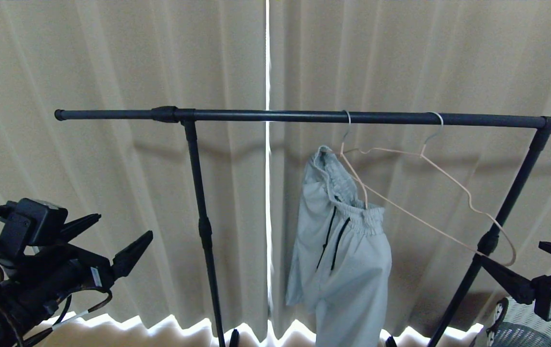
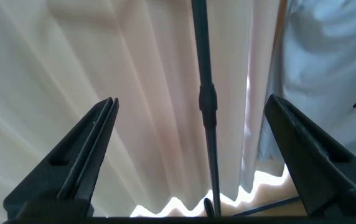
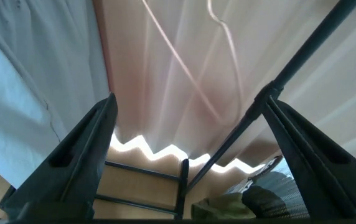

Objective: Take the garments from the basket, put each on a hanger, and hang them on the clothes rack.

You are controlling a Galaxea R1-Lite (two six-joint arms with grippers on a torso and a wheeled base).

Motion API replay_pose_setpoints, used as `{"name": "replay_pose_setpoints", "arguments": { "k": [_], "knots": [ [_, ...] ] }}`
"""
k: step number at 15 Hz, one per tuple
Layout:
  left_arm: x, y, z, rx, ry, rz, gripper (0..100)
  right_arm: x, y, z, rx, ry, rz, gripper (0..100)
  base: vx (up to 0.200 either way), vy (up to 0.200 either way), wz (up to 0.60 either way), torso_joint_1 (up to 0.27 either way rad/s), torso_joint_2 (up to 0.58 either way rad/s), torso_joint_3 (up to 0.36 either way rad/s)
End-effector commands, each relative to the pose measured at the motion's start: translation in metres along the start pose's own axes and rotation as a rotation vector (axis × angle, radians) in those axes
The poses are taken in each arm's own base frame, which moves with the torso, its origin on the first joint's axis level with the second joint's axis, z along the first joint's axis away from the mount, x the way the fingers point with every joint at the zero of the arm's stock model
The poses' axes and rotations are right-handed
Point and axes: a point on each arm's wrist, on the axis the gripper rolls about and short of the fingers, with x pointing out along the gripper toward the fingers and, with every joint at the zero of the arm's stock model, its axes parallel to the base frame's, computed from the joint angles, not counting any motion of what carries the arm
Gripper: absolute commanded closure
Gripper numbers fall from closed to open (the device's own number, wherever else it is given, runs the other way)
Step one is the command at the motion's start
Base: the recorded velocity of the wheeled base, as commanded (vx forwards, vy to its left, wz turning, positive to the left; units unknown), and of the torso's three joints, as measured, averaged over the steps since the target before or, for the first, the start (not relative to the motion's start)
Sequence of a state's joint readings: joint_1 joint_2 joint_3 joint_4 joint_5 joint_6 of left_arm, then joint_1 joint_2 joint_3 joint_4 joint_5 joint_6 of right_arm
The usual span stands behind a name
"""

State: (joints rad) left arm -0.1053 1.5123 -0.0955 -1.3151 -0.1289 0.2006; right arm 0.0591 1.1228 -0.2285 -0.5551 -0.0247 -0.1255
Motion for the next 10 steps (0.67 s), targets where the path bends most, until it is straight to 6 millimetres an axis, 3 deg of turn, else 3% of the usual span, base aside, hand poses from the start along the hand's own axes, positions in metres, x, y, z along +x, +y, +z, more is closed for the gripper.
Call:
{"name": "replay_pose_setpoints", "arguments": {
  "k": [1, 10],
  "knots": [
    [-0.004, -0.001, -0.001, 0.000, 0.002, -0.001, 0, 0.000, 0.000, -0.001, -0.001, 0.003, 0.001, 0, 0.000, 0.000, 0.00, -0.119, 0.29, 0.154],
    [-0.033, -0.004, 0.000, 0.061, -0.034, 0.011, 0, 0.001, 0.000, -0.002, -0.001, 0.012, 0.002, 0, 0.000, 0.000, 0.00, -0.201, 0.47, 0.263]
  ]
}}
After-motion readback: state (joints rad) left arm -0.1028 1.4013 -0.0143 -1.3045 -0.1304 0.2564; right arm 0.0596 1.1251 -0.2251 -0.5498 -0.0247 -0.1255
